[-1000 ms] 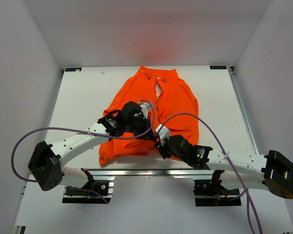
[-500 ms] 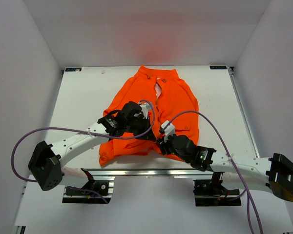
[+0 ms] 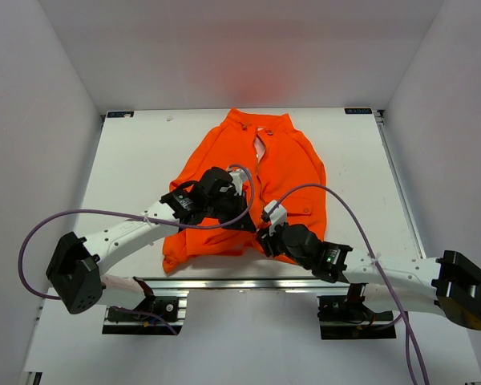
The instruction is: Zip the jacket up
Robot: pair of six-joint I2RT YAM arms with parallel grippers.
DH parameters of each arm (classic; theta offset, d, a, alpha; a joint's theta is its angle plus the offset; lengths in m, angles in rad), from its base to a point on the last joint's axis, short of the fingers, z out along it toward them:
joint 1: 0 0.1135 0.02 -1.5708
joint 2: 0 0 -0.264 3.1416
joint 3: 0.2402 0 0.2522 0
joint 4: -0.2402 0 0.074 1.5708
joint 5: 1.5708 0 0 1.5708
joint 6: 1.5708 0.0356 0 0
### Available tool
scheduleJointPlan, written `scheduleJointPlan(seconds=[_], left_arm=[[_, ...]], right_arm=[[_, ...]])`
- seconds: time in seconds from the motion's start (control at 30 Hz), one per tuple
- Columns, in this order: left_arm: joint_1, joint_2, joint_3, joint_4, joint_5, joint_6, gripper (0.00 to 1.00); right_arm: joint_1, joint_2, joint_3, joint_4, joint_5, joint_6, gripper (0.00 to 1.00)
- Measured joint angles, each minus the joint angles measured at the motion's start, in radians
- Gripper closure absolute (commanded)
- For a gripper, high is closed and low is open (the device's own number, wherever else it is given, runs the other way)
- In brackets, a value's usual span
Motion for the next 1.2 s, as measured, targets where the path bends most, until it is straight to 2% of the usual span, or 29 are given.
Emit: scheduleJointPlan(seconds=[0.13,0.27,0.4,0.47,0.5,0.77,0.97,1.2], left_arm=[[0.000,0.000,0.000,0.000,0.000,0.000,1.00],[0.000,0.000,0.000,0.000,0.000,0.000,1.00],[0.000,0.000,0.000,0.000,0.000,0.000,1.00],[0.000,0.000,0.000,0.000,0.000,0.000,1.00],[0.000,0.000,0.000,-0.001,0.000,0.000,1.00],[0.000,0.000,0.000,-0.005,-0.002,0.000,1.00],[0.000,0.000,0.000,-0.026,-0.011,0.002,1.00],[0.000,0.000,0.000,-0.060,-0.015,0.006,1.00]], right_arm=[[0.001,0.015,0.000,0.023,0.033,0.000,0.58],[0.001,0.017,0.000,0.026,0.058,-0.005,0.67],[0.001,0.017,0.000,0.042,0.054,-0.015,0.87],[0.001,0.017,0.000,0.050,0.039,-0.025,0.93],[0.001,0.017,0.000,0.052,0.029,-0.031,1.00],[0.001,0.017,0.001,0.051,0.016,-0.041,1.00],[0.003,0.026,0.027,0.033,0.089,-0.033,1.00],[-0.009,0.121,0.130,-0.027,0.164,-0.036,1.00]])
